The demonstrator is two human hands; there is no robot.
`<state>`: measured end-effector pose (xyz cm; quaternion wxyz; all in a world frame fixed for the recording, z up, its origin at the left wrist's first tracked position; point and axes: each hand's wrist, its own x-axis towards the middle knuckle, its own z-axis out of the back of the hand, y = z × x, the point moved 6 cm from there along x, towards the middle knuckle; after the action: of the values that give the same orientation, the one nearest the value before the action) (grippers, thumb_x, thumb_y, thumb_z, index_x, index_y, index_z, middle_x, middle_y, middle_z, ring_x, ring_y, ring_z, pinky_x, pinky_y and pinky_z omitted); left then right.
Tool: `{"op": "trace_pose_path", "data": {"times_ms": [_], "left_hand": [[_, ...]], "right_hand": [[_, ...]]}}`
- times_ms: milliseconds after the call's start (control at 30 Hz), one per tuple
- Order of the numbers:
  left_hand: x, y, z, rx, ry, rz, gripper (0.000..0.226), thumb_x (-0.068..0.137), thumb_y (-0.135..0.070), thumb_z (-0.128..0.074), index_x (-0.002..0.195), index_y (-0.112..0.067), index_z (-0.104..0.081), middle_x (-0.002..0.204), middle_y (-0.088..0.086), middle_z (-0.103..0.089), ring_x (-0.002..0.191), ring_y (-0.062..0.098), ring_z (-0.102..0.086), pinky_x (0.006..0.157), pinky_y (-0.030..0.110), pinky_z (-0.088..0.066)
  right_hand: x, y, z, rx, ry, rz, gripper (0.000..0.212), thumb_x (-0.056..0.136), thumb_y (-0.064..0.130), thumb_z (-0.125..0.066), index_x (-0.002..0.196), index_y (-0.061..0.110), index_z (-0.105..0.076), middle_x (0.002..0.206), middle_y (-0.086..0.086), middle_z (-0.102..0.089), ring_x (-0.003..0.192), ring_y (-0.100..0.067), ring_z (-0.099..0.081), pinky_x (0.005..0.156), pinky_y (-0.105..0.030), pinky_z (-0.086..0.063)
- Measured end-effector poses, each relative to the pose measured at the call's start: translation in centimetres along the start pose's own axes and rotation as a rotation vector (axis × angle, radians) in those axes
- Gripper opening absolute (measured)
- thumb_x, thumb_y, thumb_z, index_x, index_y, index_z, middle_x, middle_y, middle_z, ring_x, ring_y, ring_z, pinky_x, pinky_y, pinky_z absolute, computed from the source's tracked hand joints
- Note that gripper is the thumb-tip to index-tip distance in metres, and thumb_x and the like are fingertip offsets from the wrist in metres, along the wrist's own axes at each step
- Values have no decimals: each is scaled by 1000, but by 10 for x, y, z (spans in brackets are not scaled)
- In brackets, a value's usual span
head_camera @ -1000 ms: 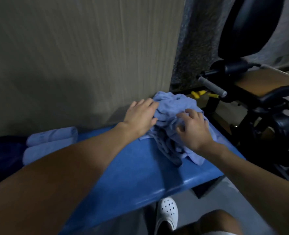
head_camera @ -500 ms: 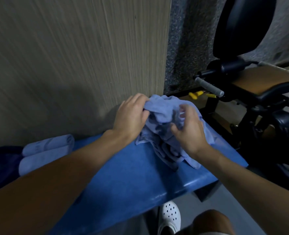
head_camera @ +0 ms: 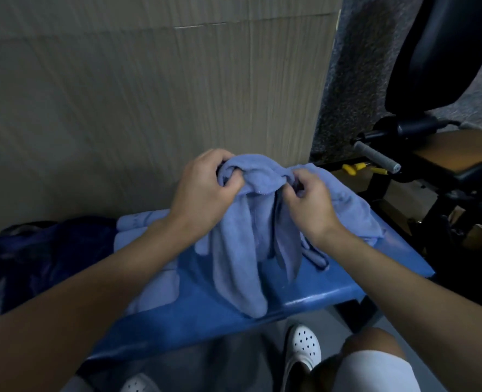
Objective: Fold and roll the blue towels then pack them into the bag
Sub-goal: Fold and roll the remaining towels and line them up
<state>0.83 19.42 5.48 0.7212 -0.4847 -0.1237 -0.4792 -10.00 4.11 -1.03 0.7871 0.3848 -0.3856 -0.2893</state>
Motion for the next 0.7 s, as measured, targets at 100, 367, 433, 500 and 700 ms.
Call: {"op": "trace_pose_path", "data": {"times_ms": [100,367,433,500,700], "left_hand": [[-14,10,11,26,-24,43,10,79,-5,-60,83,-11,-67,75,-3,-65,71,12,-61,67,31,-50],[-40,16,9,27,24,52,14,77,-17,-66,90,-12,-68,82,-1,-70,78,14,-66,73,35,-53],[-42,14,12,-21,42,40,15,80,-17,-70,94,-12,-69,85,-2,-70,79,12,-66,75,32,-53],[-45,14,12,-75,100,41,23,82,-18,-69,104,-10,-69,90,0,-69,80,11,-65,73,27,-52],[-59,19,11,-250,259,68,34,94,-4,-48,122,-10,-65,109,1,-66,99,13,-64,86,23,-50]], "right_hand": [[-19,8,-14,69,-12,-150,29,83,45,-62,86,19,-50,78,-9,-61,75,-25,-58,69,-40,-47],[-72,37,-58,599,304,-455,21,97,29,-55,91,12,-66,78,-5,-68,75,-16,-62,73,-30,-50],[-73,42,-58,777,323,-464,13,99,22,-53,96,15,-64,72,1,-65,70,-14,-58,68,-27,-46],[-74,47,-59,903,353,-481,12,99,21,-54,101,13,-62,78,-6,-65,71,-16,-57,68,-27,-44],[-72,45,-55,837,254,-405,13,92,6,-61,104,5,-65,83,-15,-61,76,-21,-61,69,-29,-54]]}}
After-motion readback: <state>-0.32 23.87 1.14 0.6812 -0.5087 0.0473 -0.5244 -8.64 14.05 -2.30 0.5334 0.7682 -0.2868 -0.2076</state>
